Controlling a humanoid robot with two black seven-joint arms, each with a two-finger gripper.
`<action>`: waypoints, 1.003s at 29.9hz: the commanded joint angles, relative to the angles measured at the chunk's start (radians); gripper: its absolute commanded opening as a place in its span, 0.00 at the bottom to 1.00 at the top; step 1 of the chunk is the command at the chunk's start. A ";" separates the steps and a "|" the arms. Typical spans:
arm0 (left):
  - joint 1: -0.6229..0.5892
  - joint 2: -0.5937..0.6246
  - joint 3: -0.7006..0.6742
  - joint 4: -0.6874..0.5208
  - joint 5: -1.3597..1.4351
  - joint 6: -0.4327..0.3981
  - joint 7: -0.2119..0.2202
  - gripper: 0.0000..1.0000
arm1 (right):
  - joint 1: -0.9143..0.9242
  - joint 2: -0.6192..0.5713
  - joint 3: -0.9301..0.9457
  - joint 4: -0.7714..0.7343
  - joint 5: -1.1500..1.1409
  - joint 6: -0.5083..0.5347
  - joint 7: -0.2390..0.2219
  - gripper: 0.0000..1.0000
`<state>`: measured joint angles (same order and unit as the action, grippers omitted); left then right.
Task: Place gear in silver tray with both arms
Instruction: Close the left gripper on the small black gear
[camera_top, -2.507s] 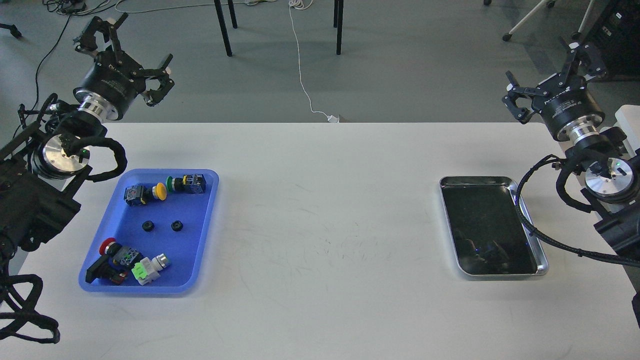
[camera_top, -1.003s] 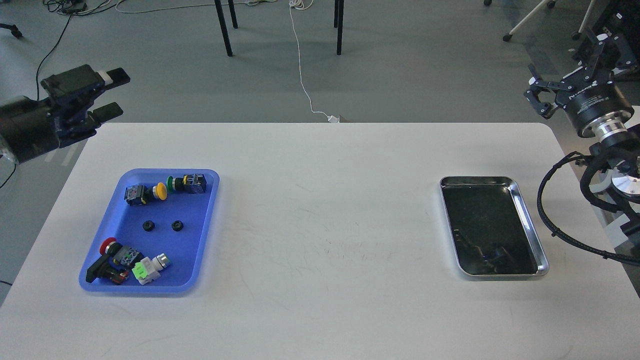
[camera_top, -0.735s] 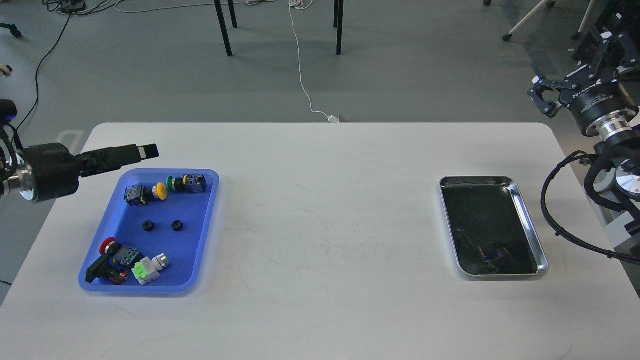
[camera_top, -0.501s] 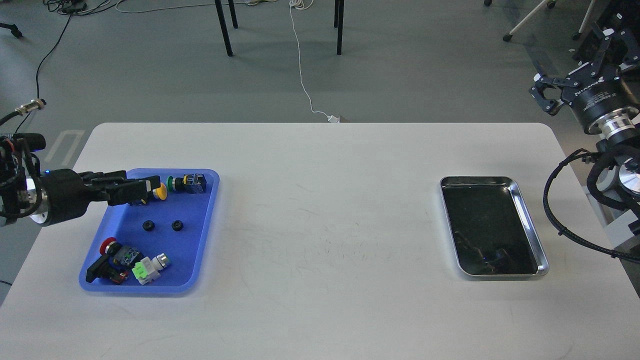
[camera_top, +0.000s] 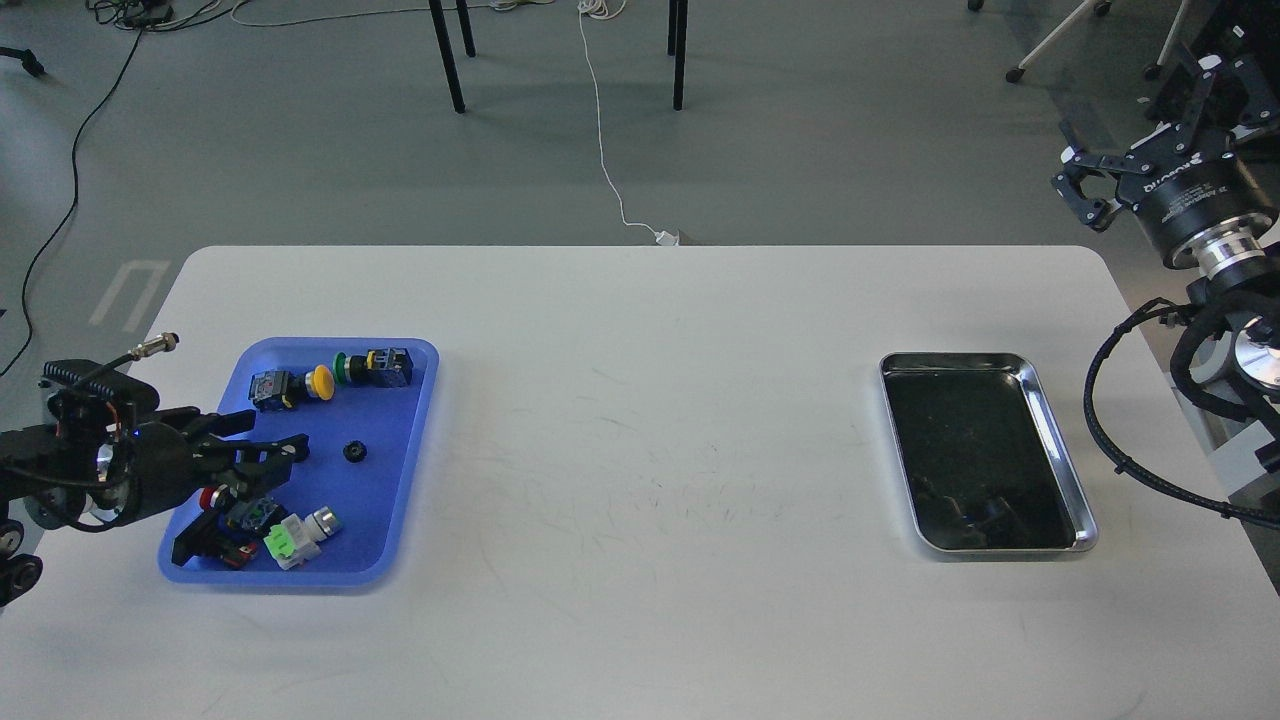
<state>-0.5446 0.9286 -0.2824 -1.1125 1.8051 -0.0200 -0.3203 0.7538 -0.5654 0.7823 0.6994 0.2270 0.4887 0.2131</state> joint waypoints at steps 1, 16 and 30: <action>0.002 -0.014 0.000 0.003 0.000 0.002 0.003 0.60 | 0.001 -0.004 -0.001 -0.001 0.000 0.000 -0.001 0.99; 0.006 -0.056 0.003 0.074 -0.012 0.011 0.001 0.55 | -0.001 -0.005 -0.003 -0.003 -0.001 0.000 -0.001 0.99; 0.008 -0.086 0.005 0.115 -0.003 0.011 0.001 0.48 | -0.004 -0.005 -0.003 -0.004 -0.001 0.000 -0.001 0.99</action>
<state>-0.5369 0.8477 -0.2776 -1.0046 1.8022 -0.0091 -0.3178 0.7502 -0.5706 0.7783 0.6949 0.2254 0.4887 0.2125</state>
